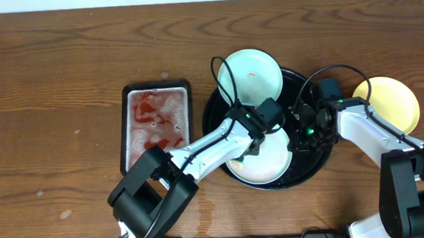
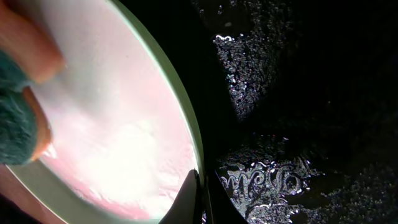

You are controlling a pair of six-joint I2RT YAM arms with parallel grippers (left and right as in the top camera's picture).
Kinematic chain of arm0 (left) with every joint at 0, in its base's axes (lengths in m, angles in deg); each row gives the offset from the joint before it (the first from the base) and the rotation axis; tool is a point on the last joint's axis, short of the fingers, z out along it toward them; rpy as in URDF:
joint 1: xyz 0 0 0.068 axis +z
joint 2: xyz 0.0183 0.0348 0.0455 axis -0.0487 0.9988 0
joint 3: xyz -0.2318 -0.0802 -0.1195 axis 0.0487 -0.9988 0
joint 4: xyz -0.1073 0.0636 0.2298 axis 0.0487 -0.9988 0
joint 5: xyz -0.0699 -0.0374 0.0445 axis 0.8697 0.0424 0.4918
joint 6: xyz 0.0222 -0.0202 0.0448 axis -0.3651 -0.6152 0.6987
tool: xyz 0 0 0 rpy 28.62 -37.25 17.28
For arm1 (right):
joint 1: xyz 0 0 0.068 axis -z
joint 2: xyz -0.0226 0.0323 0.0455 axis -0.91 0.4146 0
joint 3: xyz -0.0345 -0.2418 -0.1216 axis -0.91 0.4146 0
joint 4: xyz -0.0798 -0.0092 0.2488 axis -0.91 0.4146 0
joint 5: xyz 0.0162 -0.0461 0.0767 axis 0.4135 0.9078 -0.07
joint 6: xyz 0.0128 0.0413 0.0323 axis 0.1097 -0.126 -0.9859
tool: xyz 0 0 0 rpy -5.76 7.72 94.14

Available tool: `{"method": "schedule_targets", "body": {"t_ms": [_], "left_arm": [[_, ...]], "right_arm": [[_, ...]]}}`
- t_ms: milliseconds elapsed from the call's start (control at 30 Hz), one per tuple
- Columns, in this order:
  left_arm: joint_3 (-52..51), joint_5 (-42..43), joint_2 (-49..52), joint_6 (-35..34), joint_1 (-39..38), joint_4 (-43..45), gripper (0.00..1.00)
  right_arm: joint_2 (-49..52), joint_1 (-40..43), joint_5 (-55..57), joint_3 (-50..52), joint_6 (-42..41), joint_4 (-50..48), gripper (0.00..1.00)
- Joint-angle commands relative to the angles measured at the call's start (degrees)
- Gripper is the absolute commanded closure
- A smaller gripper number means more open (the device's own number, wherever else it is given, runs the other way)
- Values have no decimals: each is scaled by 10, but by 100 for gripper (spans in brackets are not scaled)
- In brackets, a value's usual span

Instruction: Clean dirty plates on tray and stack at the side

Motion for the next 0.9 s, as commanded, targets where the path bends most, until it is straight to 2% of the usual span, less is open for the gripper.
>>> {"method": "schedule_targets", "body": {"t_ms": [0, 67, 133, 367, 633, 767, 867], "left_arm": [[48, -39, 2, 16, 15, -26, 92], [63, 32, -23, 16, 15, -29, 92], [63, 64, -49, 16, 17, -30, 93], [63, 90, -170, 16, 71, -82, 92], [53, 90, -248, 47, 265, -154, 93], [10, 101, -243, 70, 373, -150, 93], [-32, 142, -238, 107, 426, -124, 93]], "right_arm": [[3, 4, 31, -1, 3, 7, 99], [1, 4, 31, -1, 3, 7, 99], [-3, 4, 31, -1, 3, 7, 99], [-63, 3, 56, -1, 2, 14, 99], [-169, -40, 206, -1, -59, 47, 99], [-238, -98, 304, -4, -67, 47, 99], [-286, -150, 410, -5, -76, 47, 99]]}}
